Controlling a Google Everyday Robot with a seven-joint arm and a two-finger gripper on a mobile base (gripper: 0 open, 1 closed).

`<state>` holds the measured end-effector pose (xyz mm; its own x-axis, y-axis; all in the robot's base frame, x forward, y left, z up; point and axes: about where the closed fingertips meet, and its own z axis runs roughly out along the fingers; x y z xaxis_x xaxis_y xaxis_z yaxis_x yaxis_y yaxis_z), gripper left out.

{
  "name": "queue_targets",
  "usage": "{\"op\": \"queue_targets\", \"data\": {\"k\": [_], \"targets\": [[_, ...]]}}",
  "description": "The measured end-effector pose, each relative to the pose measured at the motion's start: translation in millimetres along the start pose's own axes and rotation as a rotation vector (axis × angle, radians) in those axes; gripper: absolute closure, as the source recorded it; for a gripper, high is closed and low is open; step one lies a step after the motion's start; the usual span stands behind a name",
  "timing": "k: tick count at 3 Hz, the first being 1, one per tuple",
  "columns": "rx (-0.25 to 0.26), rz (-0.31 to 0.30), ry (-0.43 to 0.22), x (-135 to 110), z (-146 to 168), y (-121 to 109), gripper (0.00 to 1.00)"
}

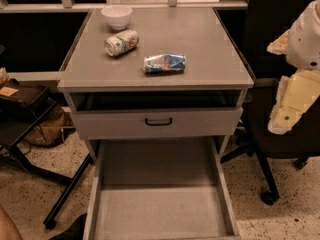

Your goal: Place redbull can into middle drawer

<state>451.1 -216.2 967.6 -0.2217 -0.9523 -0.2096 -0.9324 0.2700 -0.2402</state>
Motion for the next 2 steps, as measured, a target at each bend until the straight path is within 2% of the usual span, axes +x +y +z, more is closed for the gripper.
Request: {"op": "queue_targets", "data": {"k": [1, 2], "targets": [[-0.004, -0.074, -0.04, -26.4, 42.8, -45.9, 0.0], [-0.086, -0.159, -0.141, -67.6, 137.1, -114.0, 0.0]]}}
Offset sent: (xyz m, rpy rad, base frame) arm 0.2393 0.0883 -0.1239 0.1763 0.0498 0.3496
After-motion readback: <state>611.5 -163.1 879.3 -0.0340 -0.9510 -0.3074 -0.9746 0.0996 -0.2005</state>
